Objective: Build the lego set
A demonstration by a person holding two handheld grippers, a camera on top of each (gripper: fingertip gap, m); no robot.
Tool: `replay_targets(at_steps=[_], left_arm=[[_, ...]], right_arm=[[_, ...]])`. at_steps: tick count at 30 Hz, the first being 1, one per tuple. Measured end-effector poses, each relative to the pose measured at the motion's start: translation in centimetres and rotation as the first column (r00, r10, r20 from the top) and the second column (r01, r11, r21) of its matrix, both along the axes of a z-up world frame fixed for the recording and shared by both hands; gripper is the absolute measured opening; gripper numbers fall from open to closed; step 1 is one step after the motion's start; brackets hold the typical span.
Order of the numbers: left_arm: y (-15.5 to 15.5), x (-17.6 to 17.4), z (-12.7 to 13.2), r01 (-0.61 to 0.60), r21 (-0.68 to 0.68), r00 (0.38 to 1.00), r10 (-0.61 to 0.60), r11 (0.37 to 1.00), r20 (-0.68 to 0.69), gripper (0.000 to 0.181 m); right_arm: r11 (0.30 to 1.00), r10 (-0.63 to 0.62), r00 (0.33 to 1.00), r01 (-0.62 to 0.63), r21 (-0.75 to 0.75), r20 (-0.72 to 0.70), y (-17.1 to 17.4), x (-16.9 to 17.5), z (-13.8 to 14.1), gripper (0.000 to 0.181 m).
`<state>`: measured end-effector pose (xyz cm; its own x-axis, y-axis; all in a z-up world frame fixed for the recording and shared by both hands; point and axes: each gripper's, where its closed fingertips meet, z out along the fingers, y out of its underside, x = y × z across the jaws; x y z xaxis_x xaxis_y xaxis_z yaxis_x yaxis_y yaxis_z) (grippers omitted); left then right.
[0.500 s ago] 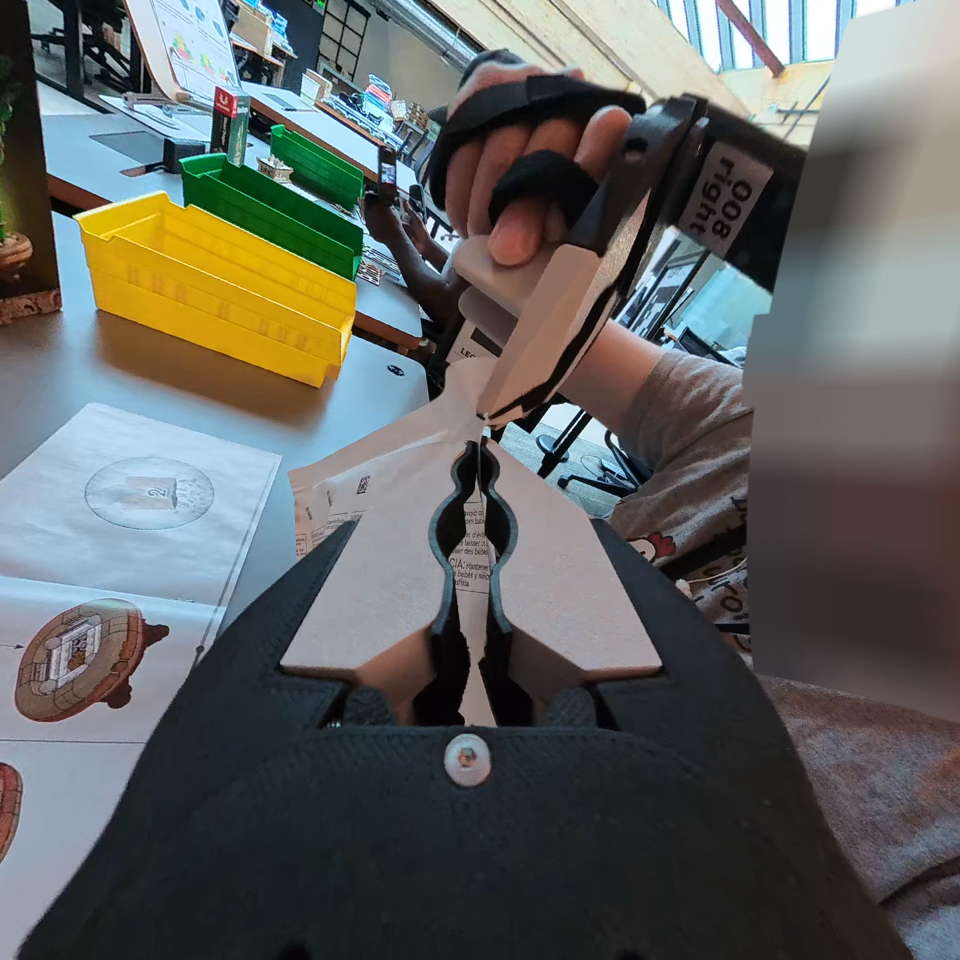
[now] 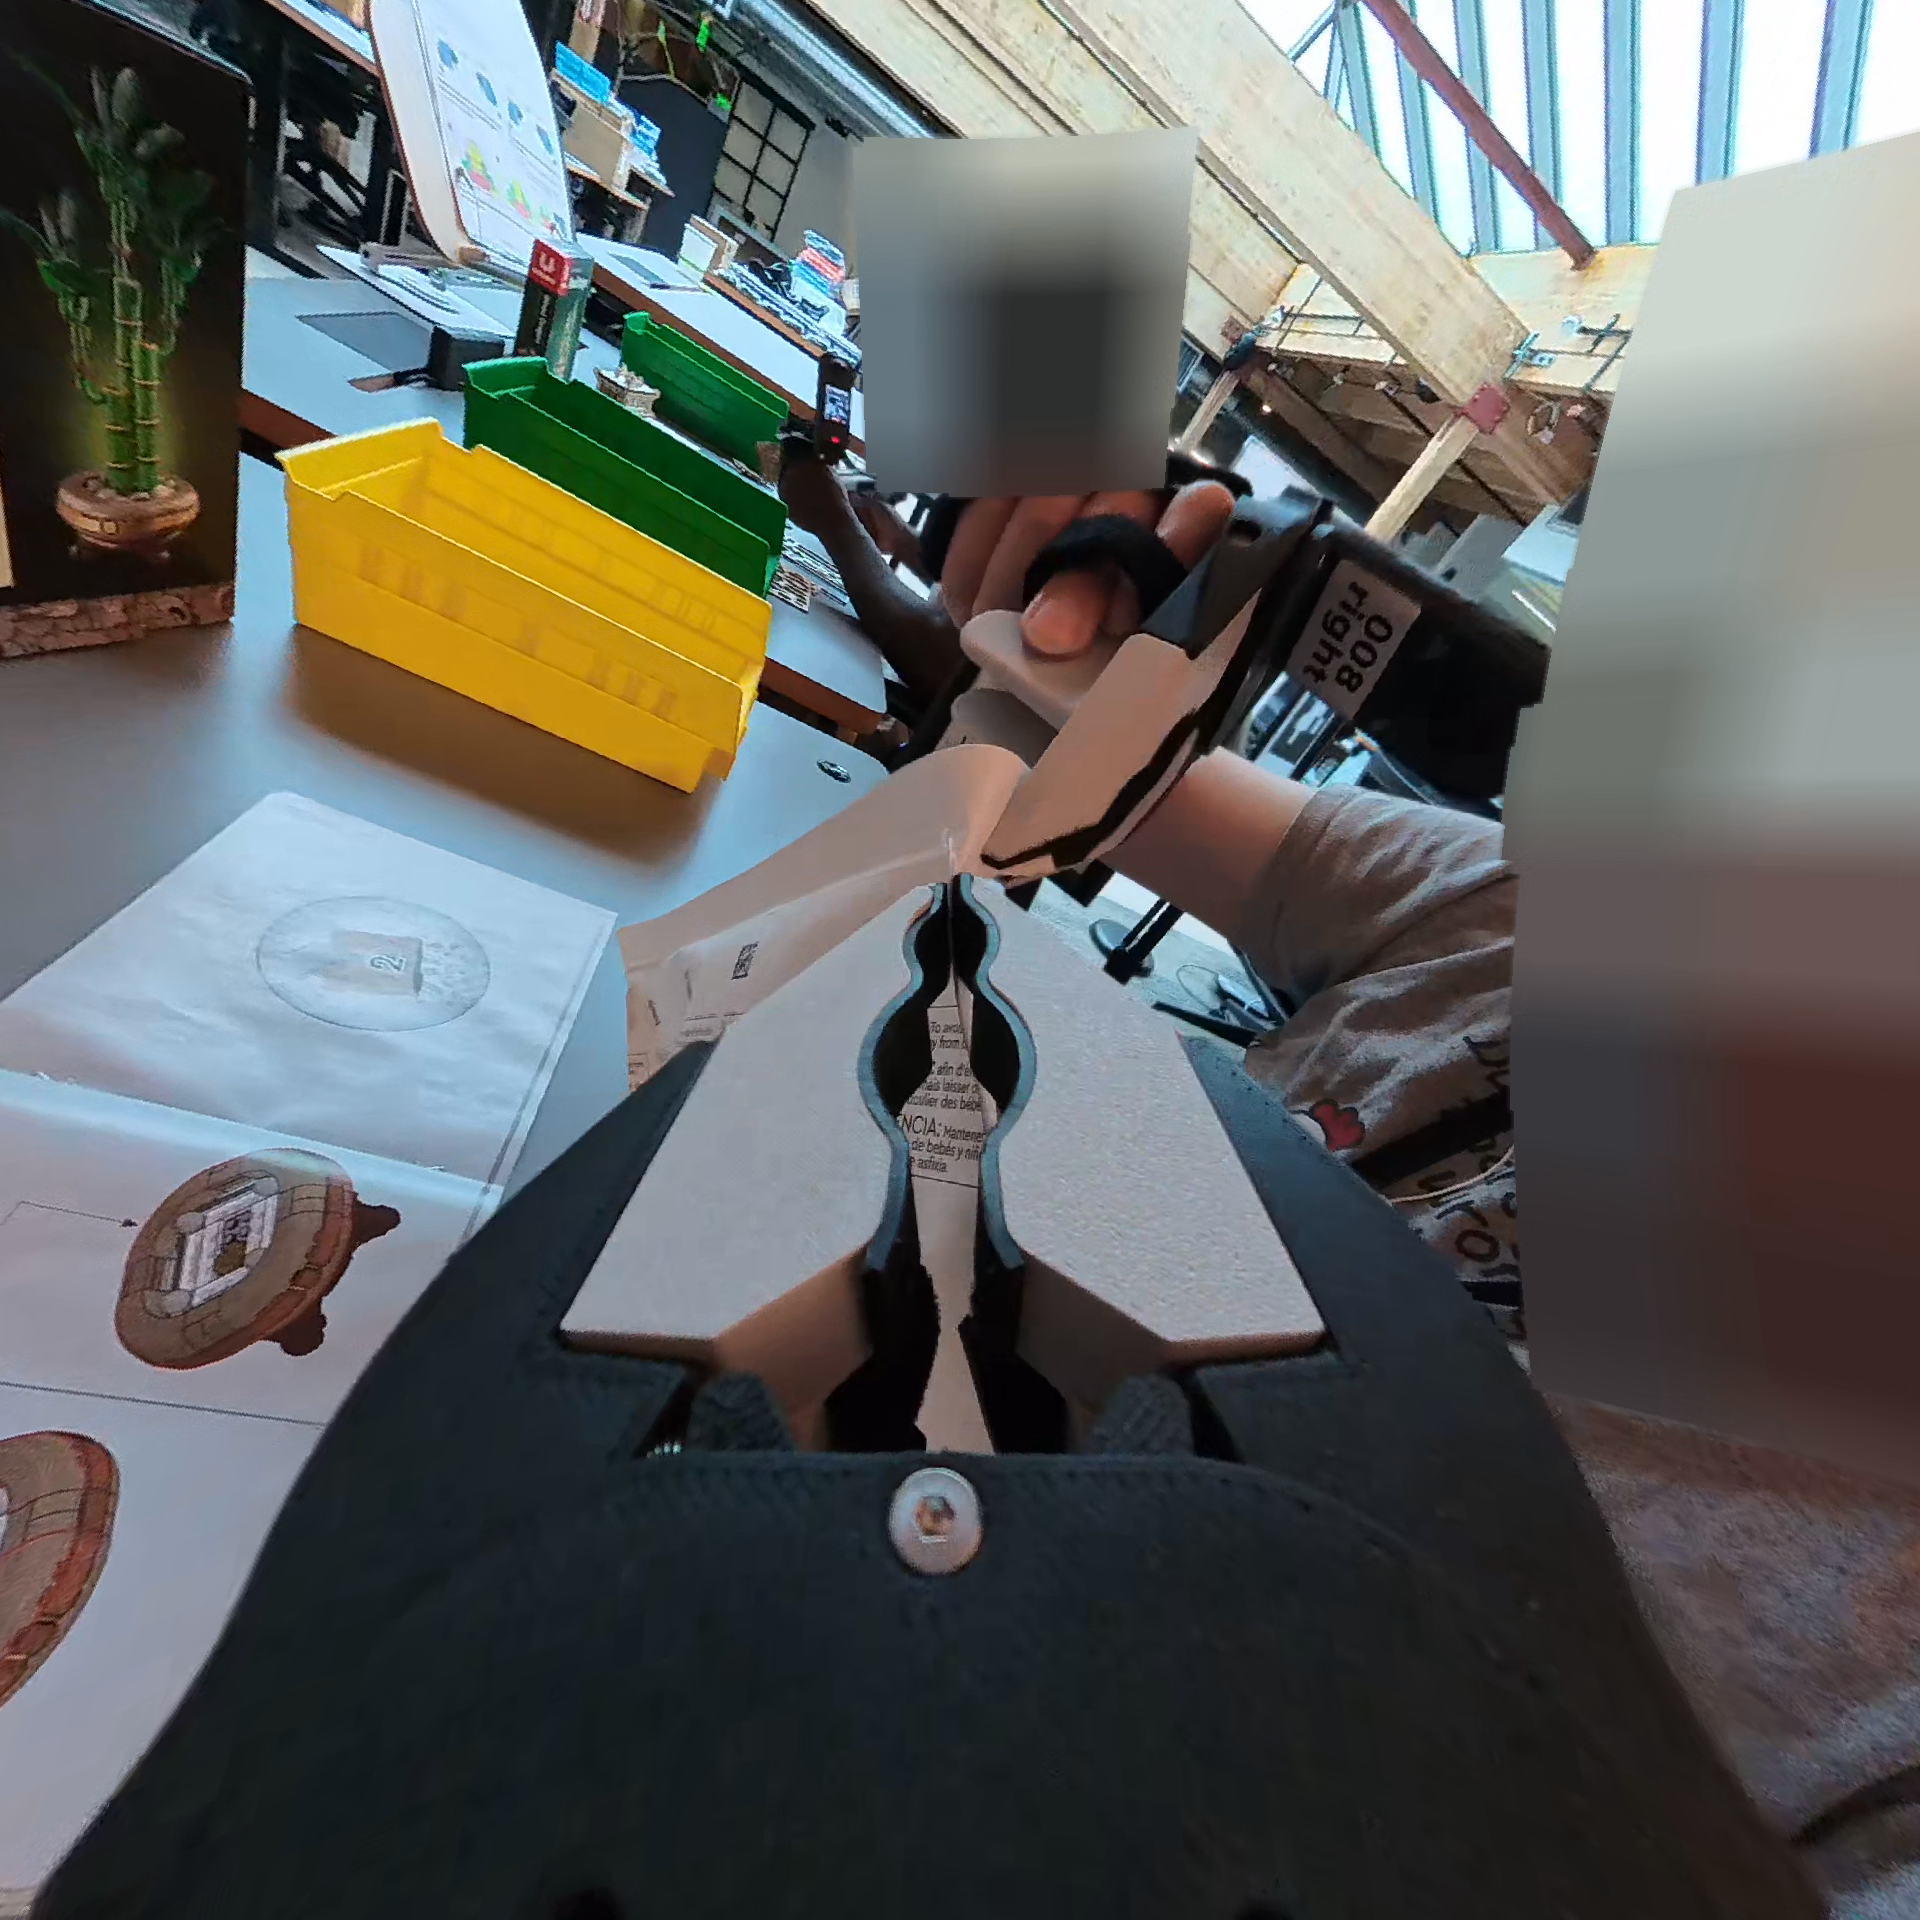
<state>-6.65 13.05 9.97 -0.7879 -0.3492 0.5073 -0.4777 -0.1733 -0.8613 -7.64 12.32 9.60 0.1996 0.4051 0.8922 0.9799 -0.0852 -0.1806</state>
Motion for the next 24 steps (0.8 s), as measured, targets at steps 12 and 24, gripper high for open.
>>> replay_targets(at_steps=[12, 24], left_arm=[[1.3, 1.2, -0.7, -0.071, 0.014, 0.997, 0.071, 0.997, -0.018, 0.000], [1.9, 2.2, -1.6, -0.106, 0.080, 0.994, 0.109, 0.991, -0.028, 0.000]], right_arm=[[0.971, -0.058, 0.988, 0.089, 0.223, -0.143, -0.6, 0.8, -1.6, 0.000], [0.929, -0.031, 0.952, 0.140, 0.342, -0.305, -2.0, 2.1, -3.4, 0.000]])
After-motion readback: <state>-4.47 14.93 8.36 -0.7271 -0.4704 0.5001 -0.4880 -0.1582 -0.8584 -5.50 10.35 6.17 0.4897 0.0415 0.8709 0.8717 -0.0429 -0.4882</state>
